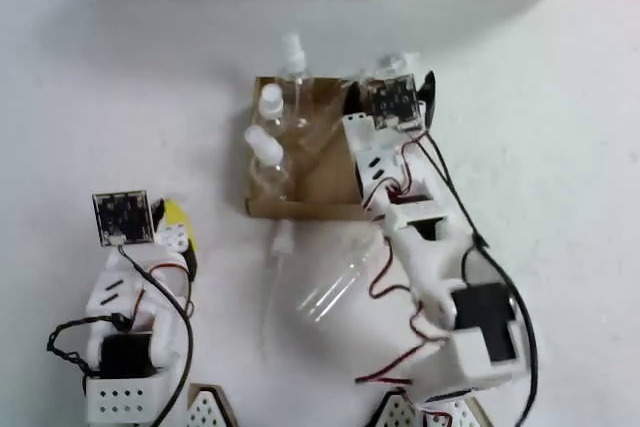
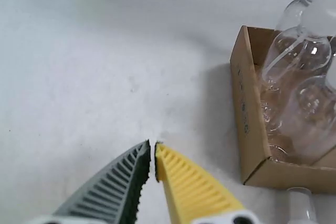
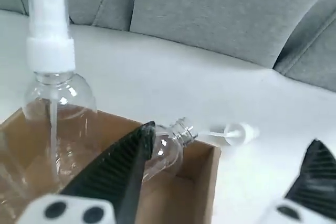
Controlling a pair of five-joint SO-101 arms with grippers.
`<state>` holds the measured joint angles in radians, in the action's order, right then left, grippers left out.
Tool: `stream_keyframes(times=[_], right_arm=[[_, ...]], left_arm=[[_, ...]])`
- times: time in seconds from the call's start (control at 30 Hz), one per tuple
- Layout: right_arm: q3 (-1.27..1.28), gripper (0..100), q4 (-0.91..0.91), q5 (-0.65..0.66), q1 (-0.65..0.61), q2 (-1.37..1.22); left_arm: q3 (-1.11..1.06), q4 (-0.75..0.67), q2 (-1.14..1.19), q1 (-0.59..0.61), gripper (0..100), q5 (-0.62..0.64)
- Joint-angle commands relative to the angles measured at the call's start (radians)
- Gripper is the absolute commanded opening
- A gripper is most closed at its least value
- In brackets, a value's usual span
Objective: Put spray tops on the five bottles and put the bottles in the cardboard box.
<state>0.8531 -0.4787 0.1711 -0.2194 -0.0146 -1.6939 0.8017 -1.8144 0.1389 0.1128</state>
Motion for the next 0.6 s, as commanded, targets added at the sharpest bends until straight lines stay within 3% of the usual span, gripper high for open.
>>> stream_keyframes(times=[0.0, 0.13, 0.33, 0.57], right_arm=[[-0.011, 37.3, 0.205, 0.003, 0.004, 0.180], [-0.051, 37.3, 0.450, -0.017, -0.002, 0.326], [-0.259, 37.3, 0.832, -0.186, -0.007, 0.364], [-0.512, 37.3, 1.023, -0.282, -0.002, 0.199]], left_arm=[[0.000, 0.003, -0.010, 0.002, 2, -0.011], [0.000, 0.005, -0.010, 0.002, 2, -0.011], [0.000, 0.005, -0.010, 0.004, 2, -0.011], [0.000, 0.005, -0.010, 0.005, 2, -0.011]])
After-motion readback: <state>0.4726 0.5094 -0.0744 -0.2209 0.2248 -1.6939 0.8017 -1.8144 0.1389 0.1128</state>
